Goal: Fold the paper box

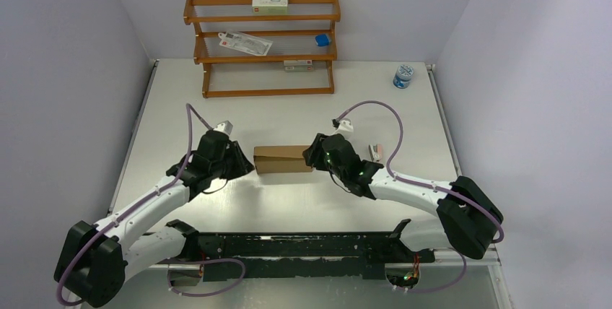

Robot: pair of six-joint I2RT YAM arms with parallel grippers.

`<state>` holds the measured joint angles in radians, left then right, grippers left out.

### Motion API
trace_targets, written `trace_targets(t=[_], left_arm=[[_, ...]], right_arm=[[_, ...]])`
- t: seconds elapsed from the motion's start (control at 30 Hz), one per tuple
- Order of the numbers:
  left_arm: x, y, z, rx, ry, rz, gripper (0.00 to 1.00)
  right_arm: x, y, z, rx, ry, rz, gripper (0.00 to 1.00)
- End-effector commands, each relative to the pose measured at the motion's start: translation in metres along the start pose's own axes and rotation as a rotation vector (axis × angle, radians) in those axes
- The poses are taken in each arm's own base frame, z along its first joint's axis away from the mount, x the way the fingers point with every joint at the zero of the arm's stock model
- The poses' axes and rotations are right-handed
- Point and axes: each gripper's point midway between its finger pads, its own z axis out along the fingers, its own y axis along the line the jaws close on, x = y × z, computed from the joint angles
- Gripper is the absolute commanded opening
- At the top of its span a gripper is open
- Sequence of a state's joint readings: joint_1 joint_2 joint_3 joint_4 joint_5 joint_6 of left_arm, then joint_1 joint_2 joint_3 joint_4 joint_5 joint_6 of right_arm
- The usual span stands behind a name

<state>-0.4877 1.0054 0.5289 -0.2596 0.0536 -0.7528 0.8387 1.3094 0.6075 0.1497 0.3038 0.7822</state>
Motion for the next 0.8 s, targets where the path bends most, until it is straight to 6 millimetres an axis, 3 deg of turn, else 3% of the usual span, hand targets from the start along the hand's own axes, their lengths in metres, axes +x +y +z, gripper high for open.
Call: trace_targets(t=[0.0, 0.07, 0.17, 0.37, 0.43, 0.6, 0.77], left_arm=[[-0.002, 0.006, 0.002, -0.01, -0.029, 0.006, 0.28], [-0.002, 0.006, 0.002, -0.006, -0.024, 0.007, 0.28], [-0.008, -0.011, -0.003, 0.065, -0.033, 0.024, 0.3], [-0.04, -0.038, -0.027, 0.129, -0.127, 0.053, 0.58], [-0.049, -0.044, -0.033, 0.143, -0.151, 0.053, 0.63], [-0.058, -0.042, -0.03, 0.124, -0.166, 0.059, 0.66], [-0.057, -0.046, -0.019, 0.167, -0.142, 0.036, 0.66]], right_arm=[[0.028, -0.022, 0.0, 0.039, 0.09, -0.053, 0.47], [0.027, -0.021, -0.001, 0.026, 0.09, -0.055, 0.47], [0.022, -0.019, -0.004, 0.012, 0.084, -0.057, 0.47], [0.007, -0.012, -0.009, -0.028, 0.064, -0.054, 0.5], [0.001, -0.007, -0.011, -0.055, 0.057, -0.063, 0.52], [-0.013, -0.002, -0.012, -0.1, 0.057, -0.061, 0.54], [-0.013, -0.002, -0.01, -0.148, 0.083, -0.03, 0.54]])
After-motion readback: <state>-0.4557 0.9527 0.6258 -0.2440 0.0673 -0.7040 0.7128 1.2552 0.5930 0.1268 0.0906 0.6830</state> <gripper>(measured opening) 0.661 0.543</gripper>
